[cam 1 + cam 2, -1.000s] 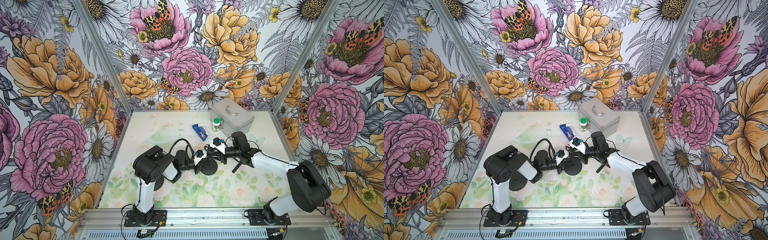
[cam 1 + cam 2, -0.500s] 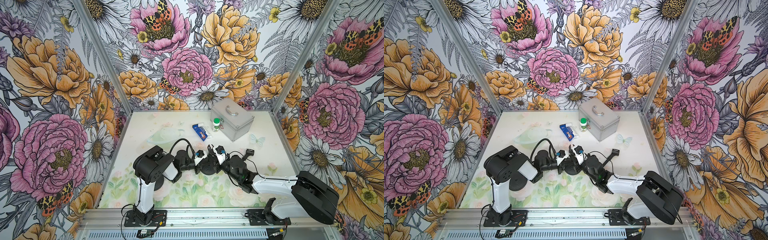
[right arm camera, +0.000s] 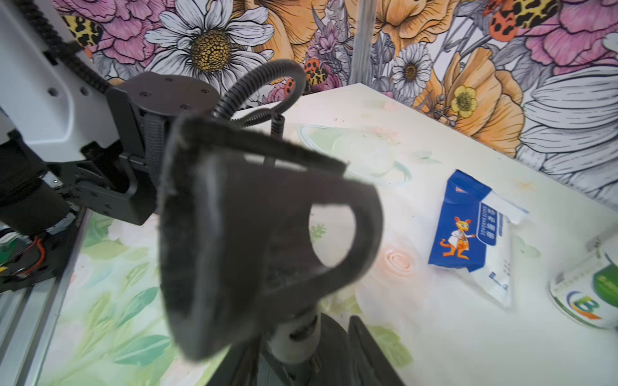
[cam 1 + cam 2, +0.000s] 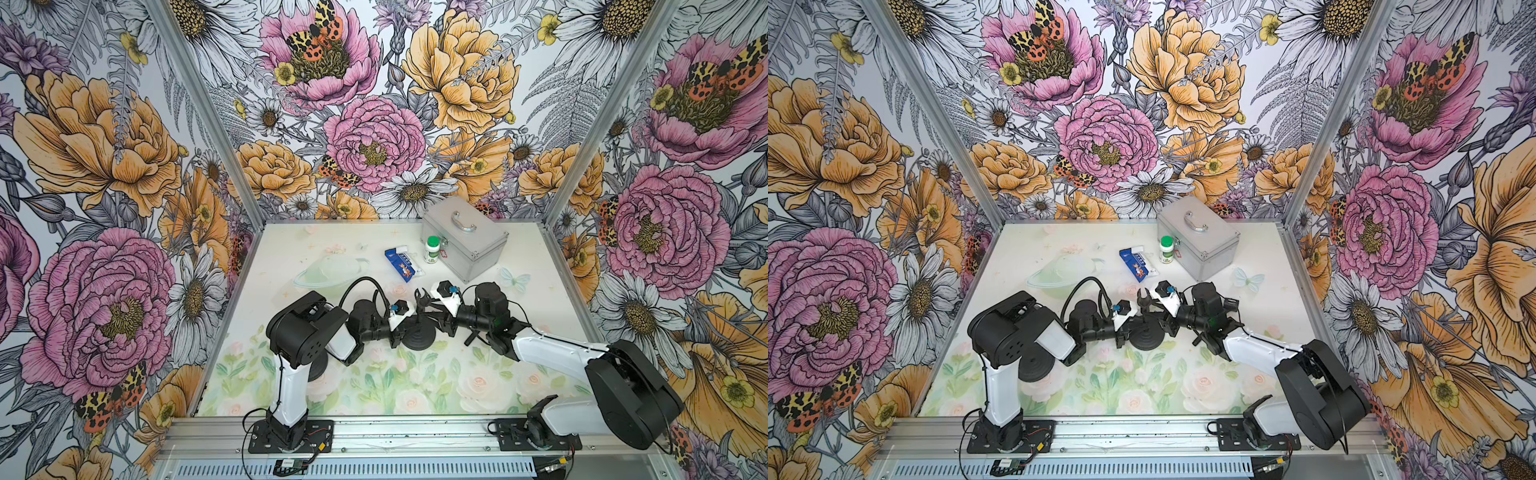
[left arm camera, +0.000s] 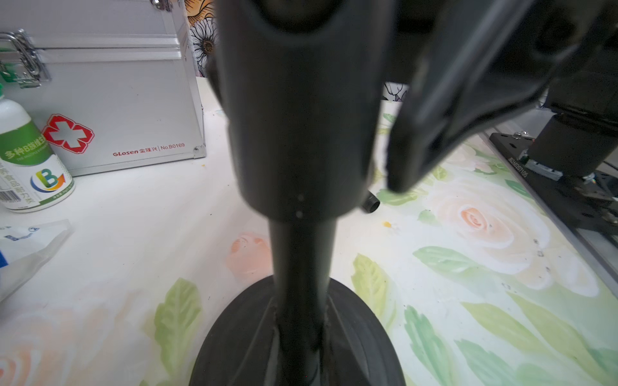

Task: Assemble a microphone stand
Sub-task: Screw the microphone stand pole into the microphone stand base.

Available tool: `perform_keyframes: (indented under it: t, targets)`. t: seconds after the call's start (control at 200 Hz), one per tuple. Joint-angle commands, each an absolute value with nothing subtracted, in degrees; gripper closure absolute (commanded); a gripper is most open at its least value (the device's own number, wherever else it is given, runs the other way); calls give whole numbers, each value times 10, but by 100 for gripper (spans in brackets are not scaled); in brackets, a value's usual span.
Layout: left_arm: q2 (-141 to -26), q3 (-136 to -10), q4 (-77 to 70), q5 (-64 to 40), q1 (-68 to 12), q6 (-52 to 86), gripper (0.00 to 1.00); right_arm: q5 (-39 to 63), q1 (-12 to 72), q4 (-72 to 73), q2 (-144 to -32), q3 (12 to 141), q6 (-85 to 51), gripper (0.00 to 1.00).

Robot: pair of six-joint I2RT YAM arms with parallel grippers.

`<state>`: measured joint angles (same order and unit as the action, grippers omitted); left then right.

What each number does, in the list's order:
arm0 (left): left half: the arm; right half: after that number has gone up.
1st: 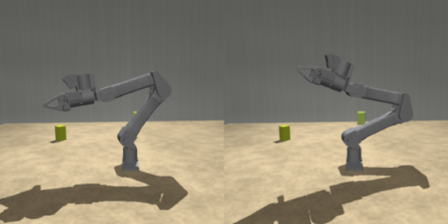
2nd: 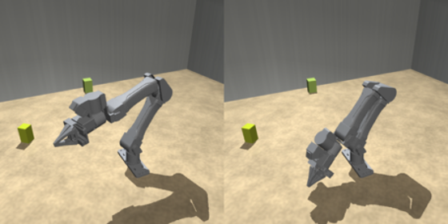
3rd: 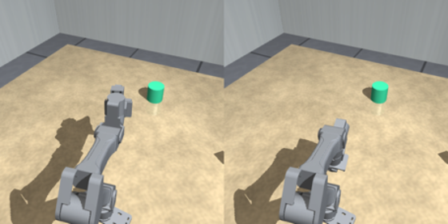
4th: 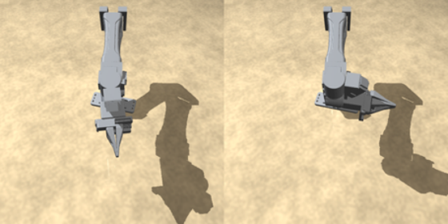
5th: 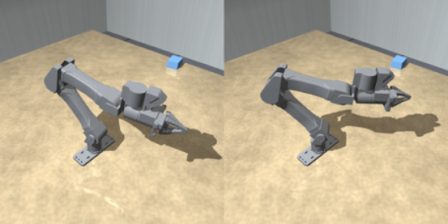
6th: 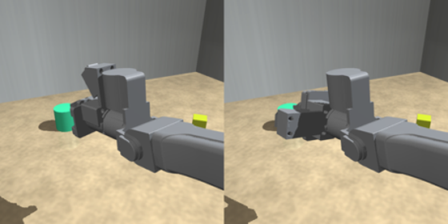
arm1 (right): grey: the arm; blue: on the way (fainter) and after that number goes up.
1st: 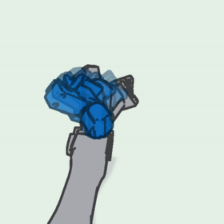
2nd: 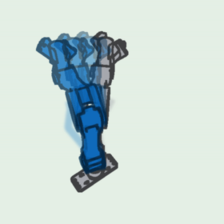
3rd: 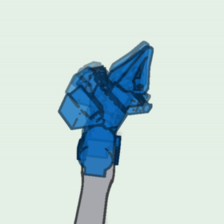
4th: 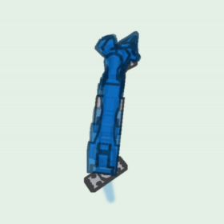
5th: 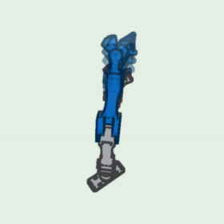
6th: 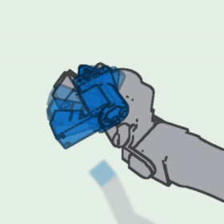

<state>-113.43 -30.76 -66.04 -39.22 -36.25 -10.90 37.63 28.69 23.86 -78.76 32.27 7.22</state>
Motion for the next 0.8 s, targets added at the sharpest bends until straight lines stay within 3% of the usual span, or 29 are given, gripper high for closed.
perform_keyframes:
  t: [0.0, 0.145, 0.37, 0.45, 0.57, 0.63, 0.715, 0.796]
  targets:
    - [-1130, -310, -650, -406, -364, -117, 82, 488, 270, 169, -814, 371, 113, 57]
    - [-1131, -311, -651, -406, -363, -116, 82, 537, 264, 91, -850, 429, 149, 62]
    - [-1132, -312, -651, -406, -364, -115, 81, 477, 268, 90, -869, 431, 158, 99]
    - [-1129, -311, -651, -403, -365, -115, 79, 341, 292, 122, -834, 401, 109, 100]
    - [-1126, -309, -650, -397, -368, -117, 78, -42, 366, 266, -750, 286, -59, 100]
    - [-1129, -312, -649, -399, -367, -116, 78, -182, 406, 323, -735, 237, -136, 100]
    - [-1128, -312, -647, -402, -367, -117, 78, -275, 464, 311, -741, 228, -148, 100]
    - [-1128, -311, -648, -399, -367, -117, 78, -225, 476, 307, -758, 237, -118, 100]
